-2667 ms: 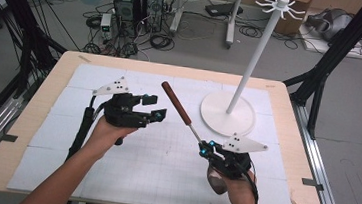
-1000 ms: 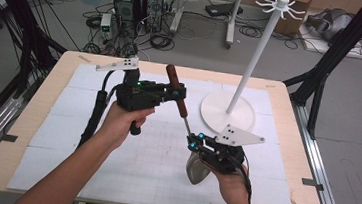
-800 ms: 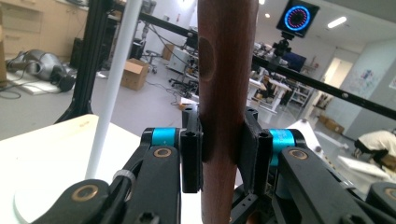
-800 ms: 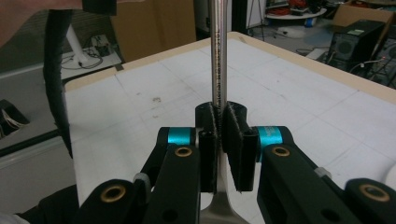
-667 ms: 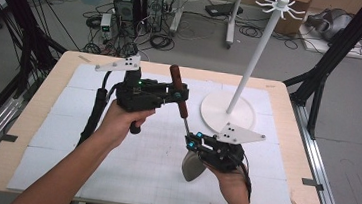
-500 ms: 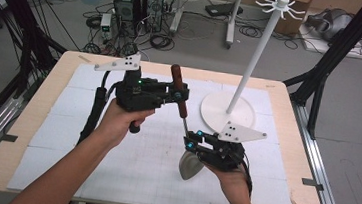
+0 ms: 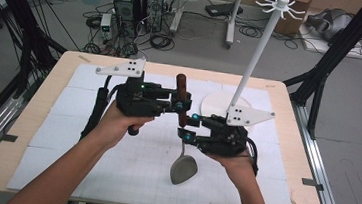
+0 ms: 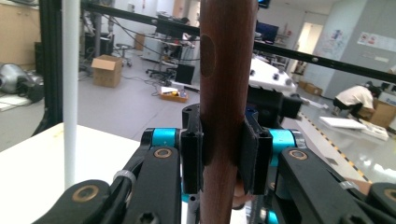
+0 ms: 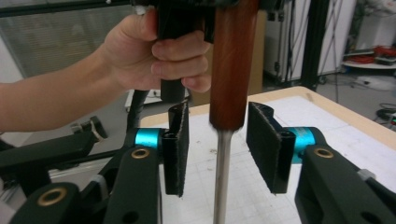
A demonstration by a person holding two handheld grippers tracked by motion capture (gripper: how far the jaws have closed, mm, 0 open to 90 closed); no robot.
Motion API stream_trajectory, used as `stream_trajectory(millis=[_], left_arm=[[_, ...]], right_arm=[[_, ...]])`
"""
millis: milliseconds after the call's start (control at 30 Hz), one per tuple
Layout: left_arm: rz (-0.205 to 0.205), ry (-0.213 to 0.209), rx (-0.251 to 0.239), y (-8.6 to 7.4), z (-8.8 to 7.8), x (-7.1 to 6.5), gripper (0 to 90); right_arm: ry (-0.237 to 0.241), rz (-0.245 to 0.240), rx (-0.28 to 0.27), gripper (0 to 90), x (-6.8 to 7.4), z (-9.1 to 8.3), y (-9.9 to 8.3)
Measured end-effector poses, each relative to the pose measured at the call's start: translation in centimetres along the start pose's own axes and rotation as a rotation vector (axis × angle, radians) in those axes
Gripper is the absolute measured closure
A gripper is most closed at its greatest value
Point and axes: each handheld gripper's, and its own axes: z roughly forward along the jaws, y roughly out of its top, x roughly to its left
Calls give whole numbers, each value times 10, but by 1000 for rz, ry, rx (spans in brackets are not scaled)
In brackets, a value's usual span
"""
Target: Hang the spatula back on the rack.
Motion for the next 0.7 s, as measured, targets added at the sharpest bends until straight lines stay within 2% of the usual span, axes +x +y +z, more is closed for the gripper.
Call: stream_trajectory(millis=[133,200,333,400,567,633,700], left_arm=[[14,-33,12,-1,1,-2,729],[26,-33,9,-1,0,-2,729],[31,-15,9,0,0,-3,728],[33,4,7,0,0,-4,726],[86,101,-37,0,2,-9,700],[86,117,-50,2,1,-9,699],[81,122,-37,1,1,-8,710]], right_arm=[[42,5,7,682,-3,5,4],[58,8,10,721,-4,7,4],[39,19,-8,733,-2,8,2],[11,31,-7,735,0,8,3],[-103,56,8,736,9,12,3],[-162,63,33,736,13,15,3],[-208,50,42,736,16,17,2]])
